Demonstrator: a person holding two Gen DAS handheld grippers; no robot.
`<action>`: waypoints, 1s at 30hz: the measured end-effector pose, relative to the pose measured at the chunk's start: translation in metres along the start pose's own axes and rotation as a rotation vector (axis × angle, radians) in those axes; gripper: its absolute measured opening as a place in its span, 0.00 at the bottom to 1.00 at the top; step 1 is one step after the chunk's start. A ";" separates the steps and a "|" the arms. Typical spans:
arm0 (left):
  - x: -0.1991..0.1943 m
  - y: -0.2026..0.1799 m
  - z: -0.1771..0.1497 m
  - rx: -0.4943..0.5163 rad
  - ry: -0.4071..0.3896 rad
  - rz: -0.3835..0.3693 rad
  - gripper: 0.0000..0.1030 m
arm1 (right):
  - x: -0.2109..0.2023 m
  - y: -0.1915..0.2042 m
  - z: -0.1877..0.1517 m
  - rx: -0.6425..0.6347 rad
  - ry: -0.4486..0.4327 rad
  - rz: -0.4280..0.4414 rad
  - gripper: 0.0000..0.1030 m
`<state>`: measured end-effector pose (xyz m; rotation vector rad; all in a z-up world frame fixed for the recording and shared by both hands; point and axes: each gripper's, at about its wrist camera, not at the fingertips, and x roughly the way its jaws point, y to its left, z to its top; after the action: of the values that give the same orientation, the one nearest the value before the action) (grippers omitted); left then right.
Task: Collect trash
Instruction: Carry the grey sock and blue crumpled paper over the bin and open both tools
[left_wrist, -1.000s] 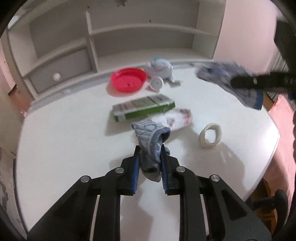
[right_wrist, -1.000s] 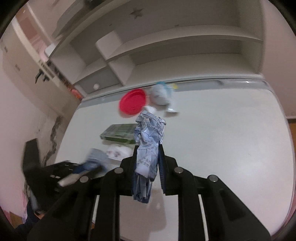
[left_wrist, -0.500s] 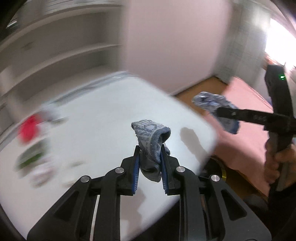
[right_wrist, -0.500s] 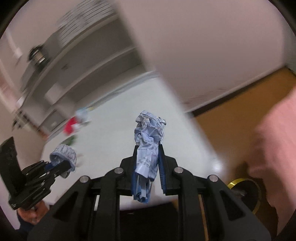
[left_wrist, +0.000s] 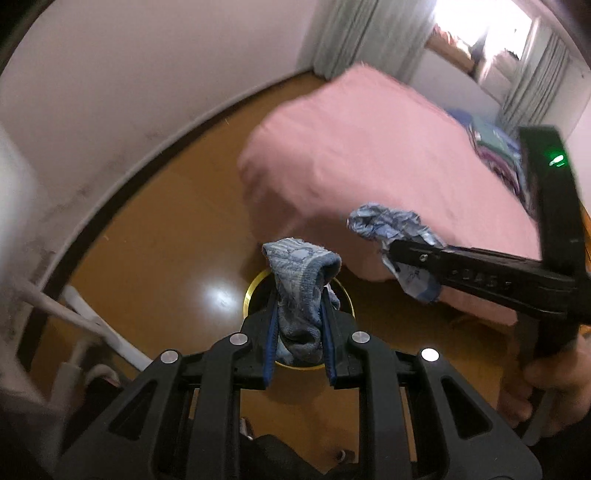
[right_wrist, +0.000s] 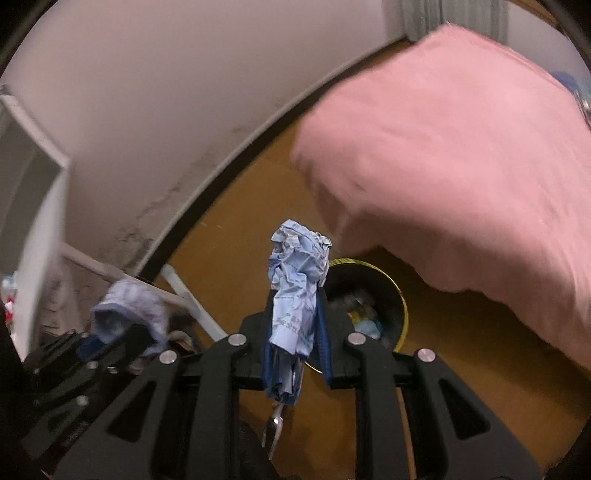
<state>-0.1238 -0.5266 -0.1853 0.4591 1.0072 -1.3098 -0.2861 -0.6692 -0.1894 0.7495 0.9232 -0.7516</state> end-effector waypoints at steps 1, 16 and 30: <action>0.014 -0.001 -0.001 0.005 0.017 0.000 0.19 | 0.004 -0.007 -0.001 0.010 0.009 -0.005 0.19; 0.115 -0.011 0.004 -0.015 0.156 -0.001 0.26 | 0.035 -0.037 -0.012 0.078 0.081 -0.023 0.19; 0.087 -0.018 0.009 0.015 0.110 0.013 0.60 | 0.049 -0.039 -0.012 0.073 0.120 -0.023 0.19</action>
<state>-0.1433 -0.5883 -0.2469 0.5536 1.0848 -1.2920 -0.3034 -0.6909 -0.2467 0.8567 1.0181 -0.7701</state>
